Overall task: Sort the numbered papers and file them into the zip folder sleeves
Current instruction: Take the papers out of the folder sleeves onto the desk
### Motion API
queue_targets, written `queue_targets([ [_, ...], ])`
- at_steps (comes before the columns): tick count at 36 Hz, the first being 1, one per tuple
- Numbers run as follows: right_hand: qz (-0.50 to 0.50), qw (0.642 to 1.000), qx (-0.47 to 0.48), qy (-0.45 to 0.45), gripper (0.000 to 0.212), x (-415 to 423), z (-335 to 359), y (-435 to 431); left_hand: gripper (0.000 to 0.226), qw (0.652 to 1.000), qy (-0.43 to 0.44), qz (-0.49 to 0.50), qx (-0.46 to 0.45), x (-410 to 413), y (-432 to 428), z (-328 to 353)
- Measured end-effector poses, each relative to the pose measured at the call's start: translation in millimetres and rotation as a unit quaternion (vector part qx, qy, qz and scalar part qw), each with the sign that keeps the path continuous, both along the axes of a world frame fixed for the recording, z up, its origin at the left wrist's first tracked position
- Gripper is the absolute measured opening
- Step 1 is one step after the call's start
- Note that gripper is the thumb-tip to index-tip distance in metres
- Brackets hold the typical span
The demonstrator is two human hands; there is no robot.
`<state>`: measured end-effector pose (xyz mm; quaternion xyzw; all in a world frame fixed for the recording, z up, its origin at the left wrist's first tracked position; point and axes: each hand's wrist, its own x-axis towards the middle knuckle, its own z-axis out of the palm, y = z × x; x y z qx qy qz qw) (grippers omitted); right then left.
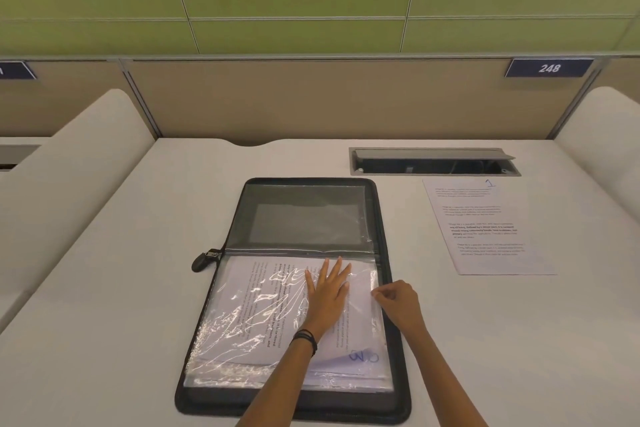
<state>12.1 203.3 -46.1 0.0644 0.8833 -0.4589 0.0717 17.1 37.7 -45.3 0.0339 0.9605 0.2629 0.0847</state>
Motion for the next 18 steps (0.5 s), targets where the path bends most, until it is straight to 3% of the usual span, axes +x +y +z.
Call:
queue_targets([
  [10,-0.008,0.999,0.039,-0.023,0.017,5,11,-4,0.124,1.0,-0.006,-0.001,0.015,0,-1,2],
  [18,-0.01,0.988,0.138,-0.067,0.014,8,23,-14,0.124,1.0,-0.009,-0.001,0.016,-1,-1,2],
])
